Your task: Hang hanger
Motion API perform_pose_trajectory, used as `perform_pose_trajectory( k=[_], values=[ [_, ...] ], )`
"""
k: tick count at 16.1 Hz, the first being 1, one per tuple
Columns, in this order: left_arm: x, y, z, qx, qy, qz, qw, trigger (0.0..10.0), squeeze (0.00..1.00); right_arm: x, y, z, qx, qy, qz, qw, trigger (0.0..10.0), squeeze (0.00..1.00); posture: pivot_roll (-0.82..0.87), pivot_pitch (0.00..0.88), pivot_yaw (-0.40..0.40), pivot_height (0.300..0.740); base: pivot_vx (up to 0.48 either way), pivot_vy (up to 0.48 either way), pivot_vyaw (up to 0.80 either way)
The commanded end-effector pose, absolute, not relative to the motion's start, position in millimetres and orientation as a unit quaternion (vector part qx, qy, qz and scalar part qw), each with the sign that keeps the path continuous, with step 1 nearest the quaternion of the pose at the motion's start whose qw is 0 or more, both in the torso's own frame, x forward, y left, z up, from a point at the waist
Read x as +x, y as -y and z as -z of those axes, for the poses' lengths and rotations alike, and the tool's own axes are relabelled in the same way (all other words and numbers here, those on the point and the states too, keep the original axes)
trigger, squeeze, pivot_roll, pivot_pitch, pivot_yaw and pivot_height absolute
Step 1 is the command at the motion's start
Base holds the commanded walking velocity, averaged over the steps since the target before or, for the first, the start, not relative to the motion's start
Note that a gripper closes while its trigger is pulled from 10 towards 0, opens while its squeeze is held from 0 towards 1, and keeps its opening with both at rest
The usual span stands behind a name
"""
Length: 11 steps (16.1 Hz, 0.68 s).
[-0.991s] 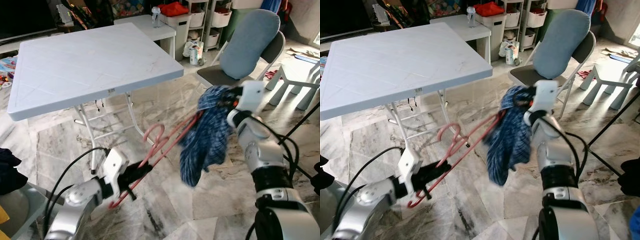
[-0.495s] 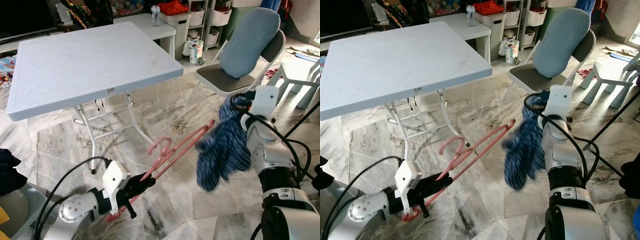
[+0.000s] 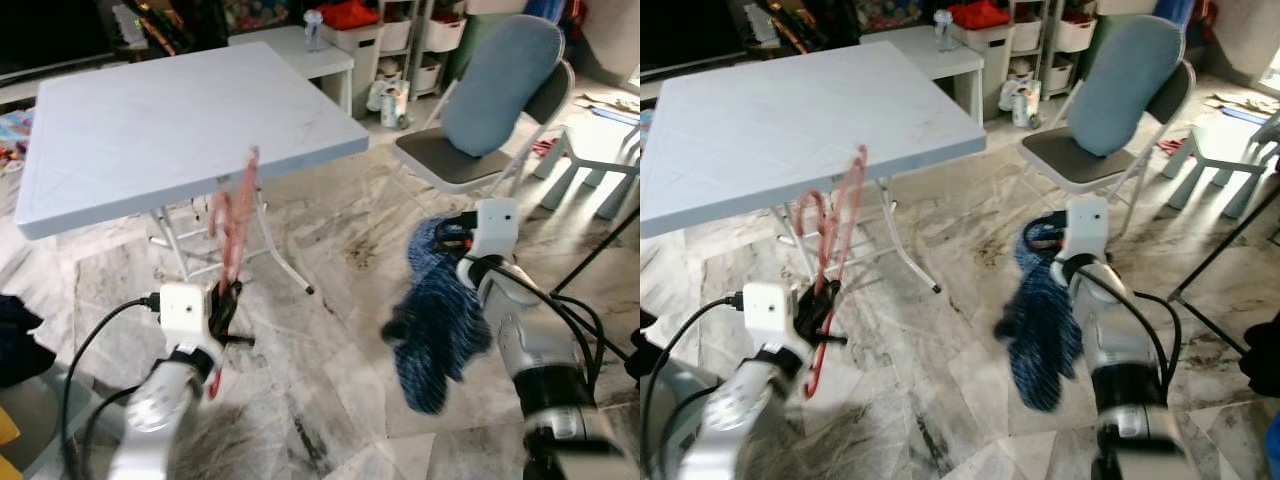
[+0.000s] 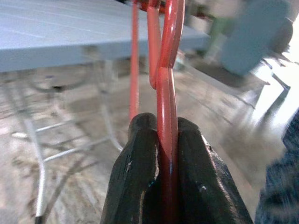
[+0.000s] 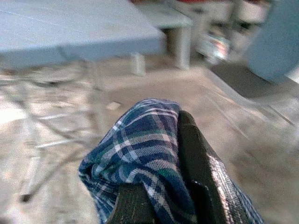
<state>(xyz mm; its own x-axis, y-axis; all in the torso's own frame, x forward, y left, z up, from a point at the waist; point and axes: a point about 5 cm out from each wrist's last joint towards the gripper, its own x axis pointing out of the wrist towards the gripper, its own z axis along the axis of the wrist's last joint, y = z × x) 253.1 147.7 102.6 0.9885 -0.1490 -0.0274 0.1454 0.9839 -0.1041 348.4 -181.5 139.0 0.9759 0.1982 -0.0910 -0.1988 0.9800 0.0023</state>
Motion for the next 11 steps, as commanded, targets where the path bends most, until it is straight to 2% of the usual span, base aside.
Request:
perform_pose_trajectory(
  k=[1,4,8,11],
  values=[
    [258,-146,-114,-0.035,0.009,0.069,0.997,10.0,0.0,349,177,-156,-0.004,-0.007,-0.118,0.993,10.0,0.0,-0.08,0.0,-0.012,0.74,0.0,0.0,0.0],
    [269,-150,-125,-0.035,0.031,0.017,0.999,10.0,0.0,344,162,-180,0.064,0.058,-0.175,0.981,10.0,0.0,-0.09,0.0,0.003,0.74,0.0,0.0,0.0],
    [269,-161,-128,-0.032,0.038,-0.025,0.998,10.0,0.0,335,149,-178,0.07,0.054,-0.219,0.972,10.0,0.0,-0.07,0.0,0.005,0.74,0.0,0.0,0.0],
    [268,-161,-127,-0.03,0.035,-0.025,0.999,10.0,0.0,333,144,-177,0.075,0.054,-0.222,0.971,10.0,0.0,-0.07,0.0,0.005,0.74,0.0,0.0,0.0]
  ],
)
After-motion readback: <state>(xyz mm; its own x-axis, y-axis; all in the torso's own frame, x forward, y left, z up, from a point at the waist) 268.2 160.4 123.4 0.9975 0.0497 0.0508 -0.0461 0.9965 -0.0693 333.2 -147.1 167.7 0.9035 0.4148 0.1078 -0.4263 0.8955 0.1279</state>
